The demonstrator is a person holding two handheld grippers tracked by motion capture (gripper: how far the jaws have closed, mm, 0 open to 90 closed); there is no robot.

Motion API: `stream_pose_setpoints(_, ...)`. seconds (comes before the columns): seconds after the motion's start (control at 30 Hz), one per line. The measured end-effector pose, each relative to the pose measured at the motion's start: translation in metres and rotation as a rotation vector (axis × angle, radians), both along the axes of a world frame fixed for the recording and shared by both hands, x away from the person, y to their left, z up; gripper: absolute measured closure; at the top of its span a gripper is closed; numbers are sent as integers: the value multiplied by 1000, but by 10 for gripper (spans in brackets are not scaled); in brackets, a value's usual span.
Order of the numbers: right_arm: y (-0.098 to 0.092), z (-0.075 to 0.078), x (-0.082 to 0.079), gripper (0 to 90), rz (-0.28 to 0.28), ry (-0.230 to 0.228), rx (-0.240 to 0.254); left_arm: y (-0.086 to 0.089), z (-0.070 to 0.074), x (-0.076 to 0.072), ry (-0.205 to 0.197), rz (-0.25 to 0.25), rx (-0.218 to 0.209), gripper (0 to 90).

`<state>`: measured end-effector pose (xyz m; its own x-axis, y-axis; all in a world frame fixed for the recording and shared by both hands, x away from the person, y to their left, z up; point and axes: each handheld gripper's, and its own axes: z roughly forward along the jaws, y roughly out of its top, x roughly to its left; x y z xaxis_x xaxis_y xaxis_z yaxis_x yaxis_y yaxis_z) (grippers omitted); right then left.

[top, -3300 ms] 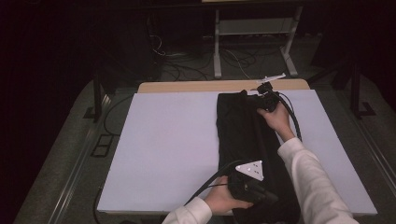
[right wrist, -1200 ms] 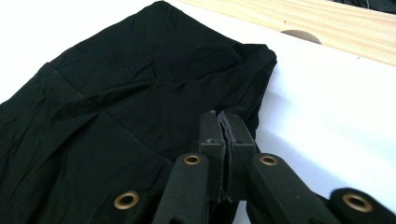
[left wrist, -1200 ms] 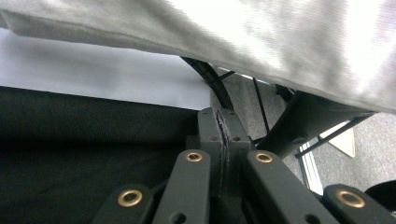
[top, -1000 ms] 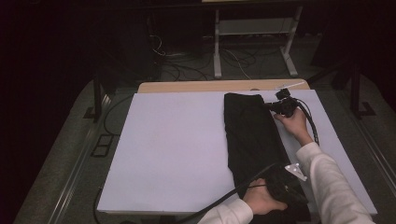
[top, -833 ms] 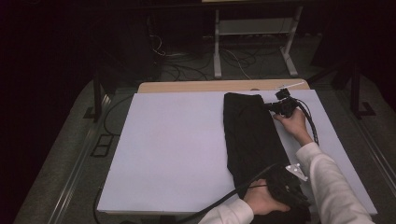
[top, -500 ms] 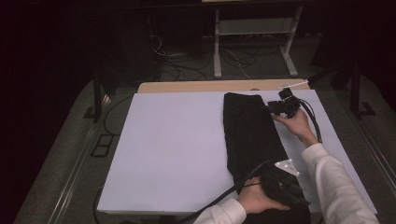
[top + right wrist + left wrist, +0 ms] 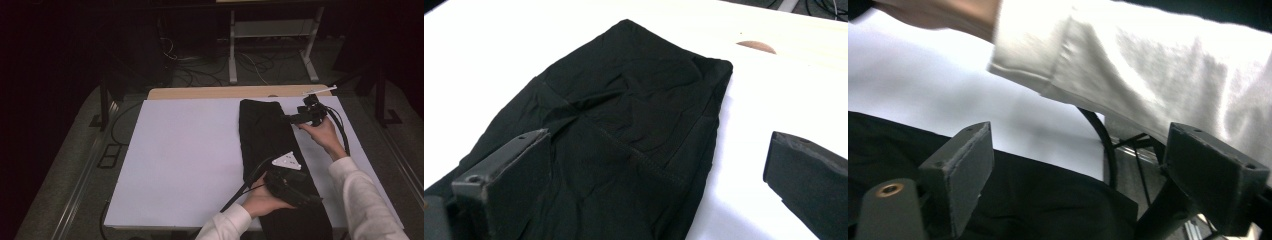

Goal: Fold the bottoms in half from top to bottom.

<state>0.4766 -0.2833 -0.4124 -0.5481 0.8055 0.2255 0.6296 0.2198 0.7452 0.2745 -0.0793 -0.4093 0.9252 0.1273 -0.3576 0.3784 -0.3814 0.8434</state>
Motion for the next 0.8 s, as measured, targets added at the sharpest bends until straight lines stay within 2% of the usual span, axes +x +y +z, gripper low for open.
stream_pose_setpoints(0.23, -1, 3, -5, 0, 8, -15, 30, 9, 3, 4, -38, 22, 42, 0)
stream_pose_setpoints(0.37, 0, 2, -7, 0, 19, -12, 38, 13, 2, 7, -51, 22, 57, 0)
stream_pose_setpoints(0.5, 0, 2, -9, 0, 25, -12, 40, 18, 4, 9, -82, 27, 70, 0)
stream_pose_setpoints(0.8, -4, 4, -15, 0, 26, -21, 40, 32, 10, 21, -120, 62, 80, 0)
